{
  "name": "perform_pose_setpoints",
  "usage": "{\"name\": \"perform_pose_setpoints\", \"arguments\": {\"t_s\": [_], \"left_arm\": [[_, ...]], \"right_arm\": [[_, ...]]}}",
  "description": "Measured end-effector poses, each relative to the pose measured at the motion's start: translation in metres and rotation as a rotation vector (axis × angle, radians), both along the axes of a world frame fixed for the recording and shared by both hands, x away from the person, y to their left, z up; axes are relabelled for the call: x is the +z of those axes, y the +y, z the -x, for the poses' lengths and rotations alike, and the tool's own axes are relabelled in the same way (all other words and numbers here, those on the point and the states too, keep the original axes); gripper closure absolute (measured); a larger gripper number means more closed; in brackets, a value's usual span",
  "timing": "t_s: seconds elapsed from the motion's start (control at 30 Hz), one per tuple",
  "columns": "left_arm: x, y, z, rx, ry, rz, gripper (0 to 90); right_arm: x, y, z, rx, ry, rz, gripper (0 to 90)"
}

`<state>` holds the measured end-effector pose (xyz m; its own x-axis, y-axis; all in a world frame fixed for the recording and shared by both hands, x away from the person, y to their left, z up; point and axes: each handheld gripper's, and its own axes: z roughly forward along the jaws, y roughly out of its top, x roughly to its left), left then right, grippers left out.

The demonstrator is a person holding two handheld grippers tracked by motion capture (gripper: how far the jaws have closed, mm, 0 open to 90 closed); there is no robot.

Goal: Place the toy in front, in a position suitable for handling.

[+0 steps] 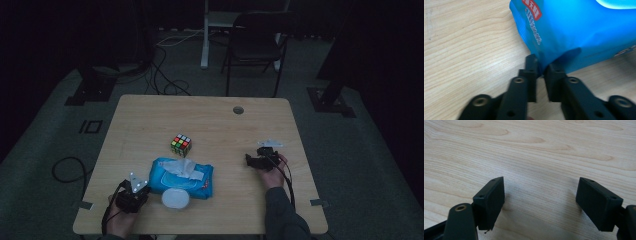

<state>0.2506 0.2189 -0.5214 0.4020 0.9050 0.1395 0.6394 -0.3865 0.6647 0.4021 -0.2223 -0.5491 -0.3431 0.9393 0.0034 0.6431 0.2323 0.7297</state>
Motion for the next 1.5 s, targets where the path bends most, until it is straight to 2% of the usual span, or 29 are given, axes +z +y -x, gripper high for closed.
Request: {"name": "perform_pose_setpoints", "arguments": {"t_s": [0.1, 0.33, 0.37, 0.63, 0.73, 0.83, 1.07, 1.23, 1.5], "left_arm": [[0.000, 0.001, -0.002, 0.009, -0.004, 0.003, 89.2], [0.000, 0.005, -0.006, 0.027, -0.007, 0.011, 89.8], [0.000, 0.008, -0.009, 0.036, -0.003, 0.024, 89.7], [0.001, 0.019, -0.023, 0.063, -0.003, 0.036, 89.7], [0.001, 0.027, -0.031, 0.082, -0.001, 0.057, 89.6], [0.001, 0.034, -0.038, 0.091, -0.003, 0.061, 89.6], [0.000, 0.054, -0.062, 0.119, 0.003, 0.113, 89.1], [0.001, 0.063, -0.079, 0.133, 0.001, 0.114, 88.0], [-0.001, 0.077, -0.113, 0.165, -0.007, 0.156, 85.5]], "right_arm": [[0.000, 0.000, 0.000, 0.001, -0.001, -0.001, 22.9], [0.000, 0.000, 0.000, 0.005, -0.001, -0.001, 22.9], [0.000, -0.001, 0.000, 0.007, -0.001, -0.001, 22.8], [-0.001, 0.000, 0.000, 0.017, -0.003, 0.000, 21.2], [-0.001, 0.000, 0.000, 0.018, -0.003, 0.000, 21.1], [-0.001, -0.001, 0.000, 0.020, -0.004, -0.001, 21.1], [-0.001, -0.001, 0.000, 0.020, -0.005, -0.001, 21.1], [-0.001, -0.001, 0.000, 0.021, -0.006, -0.002, 21.1], [-0.001, -0.001, 0.000, 0.022, -0.007, -0.003, 21.1]]}}
